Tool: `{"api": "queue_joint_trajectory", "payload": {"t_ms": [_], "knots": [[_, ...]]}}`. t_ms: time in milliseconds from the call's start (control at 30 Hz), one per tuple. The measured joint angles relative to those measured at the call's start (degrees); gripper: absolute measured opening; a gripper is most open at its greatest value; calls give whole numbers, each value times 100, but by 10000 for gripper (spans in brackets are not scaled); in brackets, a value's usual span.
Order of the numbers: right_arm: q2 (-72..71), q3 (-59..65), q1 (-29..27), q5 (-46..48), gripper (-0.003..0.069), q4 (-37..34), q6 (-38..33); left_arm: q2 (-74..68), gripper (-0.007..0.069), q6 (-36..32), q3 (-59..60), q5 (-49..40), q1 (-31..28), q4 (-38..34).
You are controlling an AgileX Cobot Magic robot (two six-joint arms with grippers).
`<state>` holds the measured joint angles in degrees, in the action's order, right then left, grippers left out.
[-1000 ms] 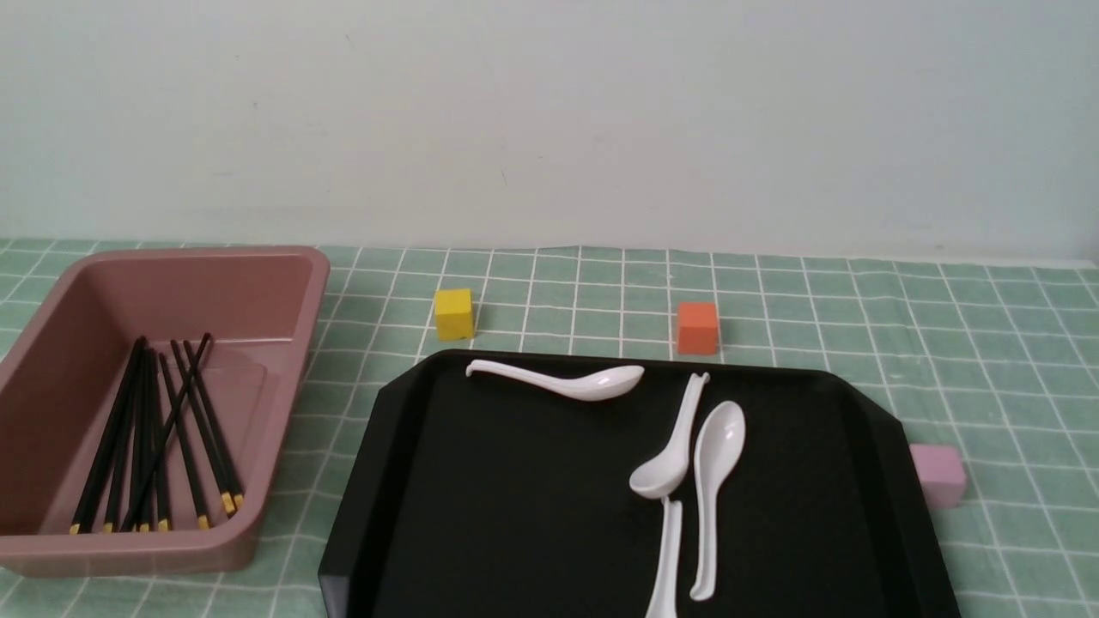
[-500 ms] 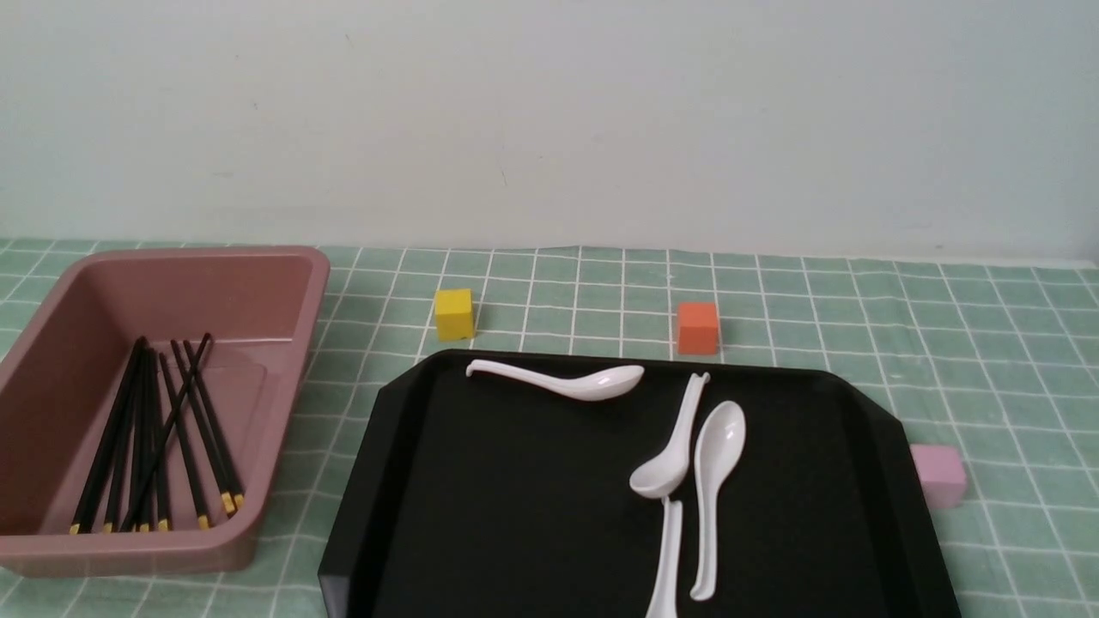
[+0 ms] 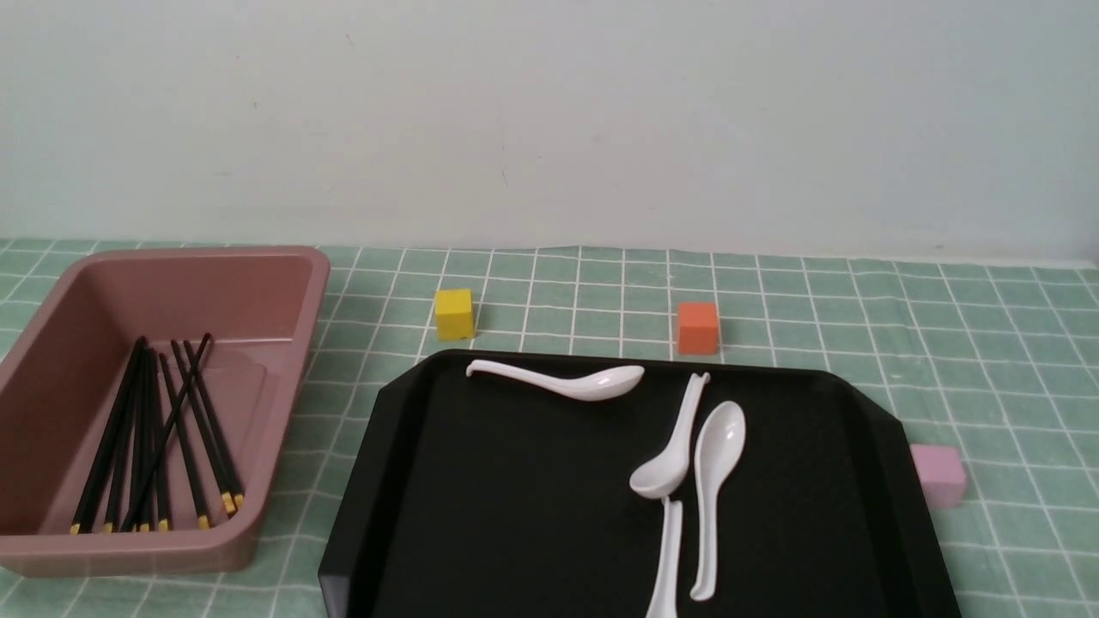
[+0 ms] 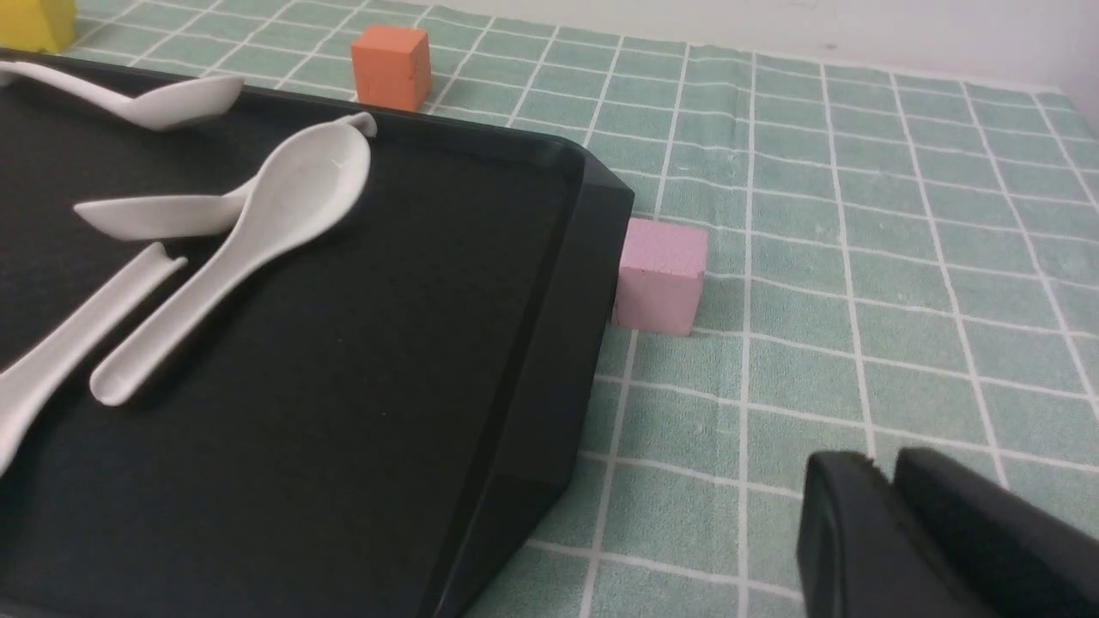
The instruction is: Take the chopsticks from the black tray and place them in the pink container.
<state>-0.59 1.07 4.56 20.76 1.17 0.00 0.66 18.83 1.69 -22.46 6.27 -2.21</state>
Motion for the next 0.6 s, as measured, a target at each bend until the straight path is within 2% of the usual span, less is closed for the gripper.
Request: {"api": "queue_joint_trajectory", "payload": {"t_ms": [600], "knots": [[0,0,0,5,122,0,0,0,239,0,0,0,0,5]]}}
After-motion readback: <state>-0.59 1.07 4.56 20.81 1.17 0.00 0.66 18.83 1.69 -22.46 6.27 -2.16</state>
